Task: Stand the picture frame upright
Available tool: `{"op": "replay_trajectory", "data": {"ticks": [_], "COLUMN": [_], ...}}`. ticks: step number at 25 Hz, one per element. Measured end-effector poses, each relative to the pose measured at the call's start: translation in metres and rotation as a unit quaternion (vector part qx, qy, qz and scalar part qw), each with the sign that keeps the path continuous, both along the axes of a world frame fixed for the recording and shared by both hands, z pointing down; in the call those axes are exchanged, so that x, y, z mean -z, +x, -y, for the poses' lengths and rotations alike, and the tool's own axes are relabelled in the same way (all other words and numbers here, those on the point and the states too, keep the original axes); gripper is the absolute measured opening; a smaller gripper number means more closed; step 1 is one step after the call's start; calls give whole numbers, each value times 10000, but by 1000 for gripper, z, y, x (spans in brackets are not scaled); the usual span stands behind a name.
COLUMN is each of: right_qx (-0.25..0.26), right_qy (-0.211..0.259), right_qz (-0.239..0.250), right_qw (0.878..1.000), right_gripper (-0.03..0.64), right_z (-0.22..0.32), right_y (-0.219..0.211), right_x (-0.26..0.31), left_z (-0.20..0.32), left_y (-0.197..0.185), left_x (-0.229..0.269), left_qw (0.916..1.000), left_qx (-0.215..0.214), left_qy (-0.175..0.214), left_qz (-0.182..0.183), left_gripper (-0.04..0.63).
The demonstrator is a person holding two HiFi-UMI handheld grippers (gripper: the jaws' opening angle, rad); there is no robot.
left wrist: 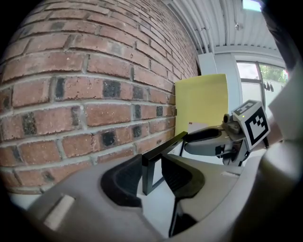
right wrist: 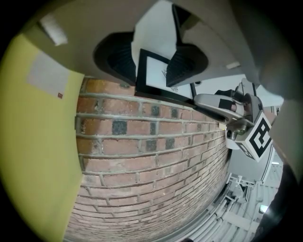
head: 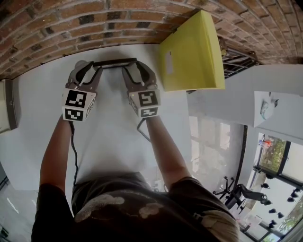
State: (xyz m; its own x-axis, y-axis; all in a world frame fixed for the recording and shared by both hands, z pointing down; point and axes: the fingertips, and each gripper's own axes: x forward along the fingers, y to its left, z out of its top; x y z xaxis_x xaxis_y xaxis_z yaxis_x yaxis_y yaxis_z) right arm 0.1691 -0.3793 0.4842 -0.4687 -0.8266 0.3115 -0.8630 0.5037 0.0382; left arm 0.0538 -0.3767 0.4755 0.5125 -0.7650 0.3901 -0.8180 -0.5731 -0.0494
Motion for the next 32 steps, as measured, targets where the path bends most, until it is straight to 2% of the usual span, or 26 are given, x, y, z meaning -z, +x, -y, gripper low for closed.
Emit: {"op": "replay_trajectory", "data": {"ticks": [14, 20, 32], "right_qx": [-27, -78, -119], "right_qy": [60, -9, -39], "right_qz": [112, 121, 119], "right_qw": [9999, 9999, 9999], "right_gripper": [206, 206, 206], "right_z": [11, 10, 7], "right_y": [0, 1, 2], "right_x": [2, -3, -4], "left_z": [10, 9, 6], "left_y": [0, -3, -7], "left_x": [0, -9, -15], "left_qw": [9998, 9998, 9995], "left_qx": [110, 171, 206], "left_qy": [100, -69, -229], "left_qz": [-96, -58, 28], "left_gripper": [138, 190, 218]}}
